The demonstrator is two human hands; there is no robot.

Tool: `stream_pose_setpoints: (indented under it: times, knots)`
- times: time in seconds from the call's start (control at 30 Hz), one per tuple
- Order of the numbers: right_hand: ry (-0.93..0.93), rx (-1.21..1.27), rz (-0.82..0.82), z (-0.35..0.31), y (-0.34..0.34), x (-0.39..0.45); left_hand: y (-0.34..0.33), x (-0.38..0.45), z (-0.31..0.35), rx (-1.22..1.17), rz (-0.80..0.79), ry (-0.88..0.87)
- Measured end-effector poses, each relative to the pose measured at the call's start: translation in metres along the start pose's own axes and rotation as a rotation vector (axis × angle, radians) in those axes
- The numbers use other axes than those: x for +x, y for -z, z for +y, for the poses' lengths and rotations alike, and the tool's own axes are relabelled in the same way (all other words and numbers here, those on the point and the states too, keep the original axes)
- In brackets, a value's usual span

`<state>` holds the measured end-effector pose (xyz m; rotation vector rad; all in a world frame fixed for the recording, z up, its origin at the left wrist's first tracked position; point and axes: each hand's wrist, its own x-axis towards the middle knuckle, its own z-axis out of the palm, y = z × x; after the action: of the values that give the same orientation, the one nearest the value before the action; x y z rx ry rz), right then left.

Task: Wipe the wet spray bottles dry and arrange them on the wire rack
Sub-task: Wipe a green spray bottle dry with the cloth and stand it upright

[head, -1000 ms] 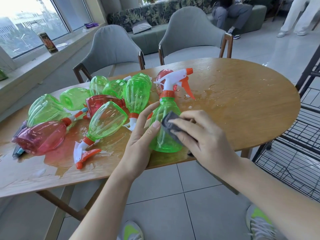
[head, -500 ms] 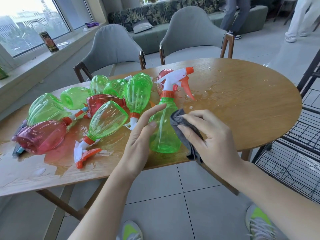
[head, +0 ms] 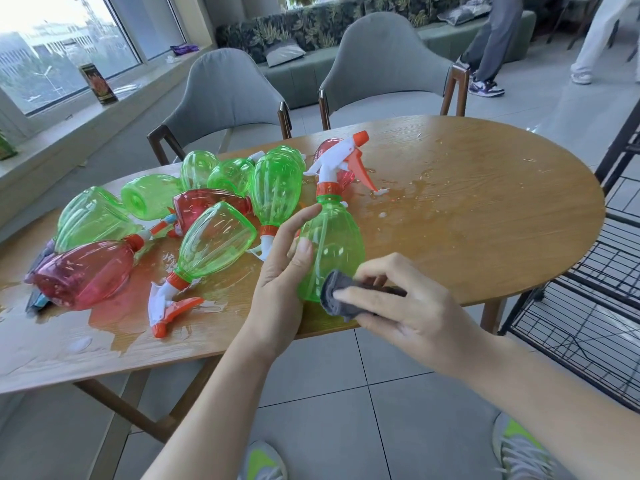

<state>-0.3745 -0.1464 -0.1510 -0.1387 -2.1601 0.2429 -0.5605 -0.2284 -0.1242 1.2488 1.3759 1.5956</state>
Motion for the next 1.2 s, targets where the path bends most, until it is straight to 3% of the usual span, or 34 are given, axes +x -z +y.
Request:
stream_pose_setpoints:
  times: [0.17, 0.37, 0.57, 0.83, 1.07, 1.2]
  knots:
    - [0.014, -0.025, 0.035, 0.005, 0.0, 0.004, 0.003, 0.001, 0.001, -0.101, -0.056, 0.028]
    - [-0.281, 0.131, 0.28, 0.014, -0.001, 0.025, 0.009, 0.003, -0.004, -0.175, -0.115, 0.067]
    - [-0.503, 0.329, 0.316, 0.014, 0.002, 0.031, 0.01, 0.004, -0.006, -0.203, -0.119, 0.069]
    - [-0.345, 0.154, 0.268, 0.005, -0.005, 0.014, 0.006, 0.004, 0.0, -0.194, -0.093, 0.084]
    - [-0.517, 0.347, 0.327, 0.011, 0.006, 0.029, 0.005, 0.001, -0.001, -0.244, -0.19, 0.076]
    - [-0.424, 0.309, 0.265, 0.001, 0.008, 0.026, 0.001, 0.007, 0.003, -0.316, -0.118, 0.088]
